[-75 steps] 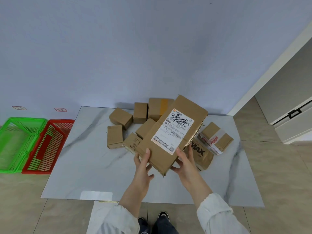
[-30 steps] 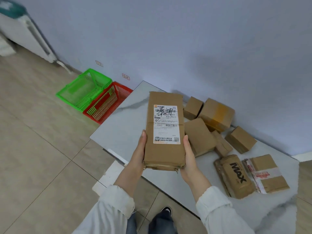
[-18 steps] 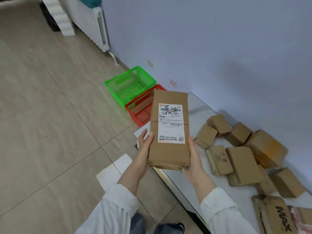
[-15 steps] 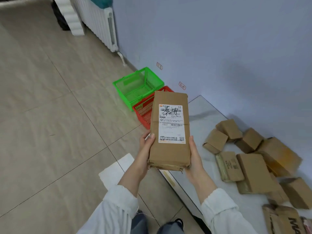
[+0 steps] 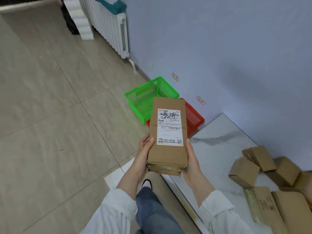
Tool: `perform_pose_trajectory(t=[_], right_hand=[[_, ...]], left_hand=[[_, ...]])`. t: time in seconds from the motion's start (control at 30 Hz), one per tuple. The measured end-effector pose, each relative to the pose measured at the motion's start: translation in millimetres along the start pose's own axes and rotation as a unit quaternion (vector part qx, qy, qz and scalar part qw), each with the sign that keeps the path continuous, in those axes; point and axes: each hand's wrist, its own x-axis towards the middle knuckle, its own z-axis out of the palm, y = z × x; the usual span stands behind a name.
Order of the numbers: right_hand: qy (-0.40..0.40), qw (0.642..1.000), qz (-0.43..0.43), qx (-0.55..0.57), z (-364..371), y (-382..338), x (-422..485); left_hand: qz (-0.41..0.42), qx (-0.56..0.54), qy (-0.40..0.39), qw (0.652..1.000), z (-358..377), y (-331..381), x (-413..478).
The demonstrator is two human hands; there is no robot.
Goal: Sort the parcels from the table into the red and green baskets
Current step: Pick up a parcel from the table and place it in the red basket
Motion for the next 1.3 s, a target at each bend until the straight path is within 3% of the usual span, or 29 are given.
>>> perform_pose_trajectory(t=[0.37,0.63,0.93,1.3], right_hand=[[0.054,0.998,-0.003,0.027,68.4,-53.3,122.4],[0.115,0.989,-0.045,0.083,92.5,-65.1,196.4],[0.225,0.964,-0.017,0.143,77.9,-63.1,262.5],[0.279,0.956,0.033,0.078,-48.0,-23.4,399.9]], left_hand=[[-0.035,0.042,-0.039,0.998,-25.9,95.8,131.4],[-0.086,0.099,-0.160,0.978,-35.6,140.7,249.0],[-0.208,0.271,-0.202,0.918,-25.2,134.2,357.1],[-0.177,0.418,-0.204,0.868,18.1,35.8,512.3]])
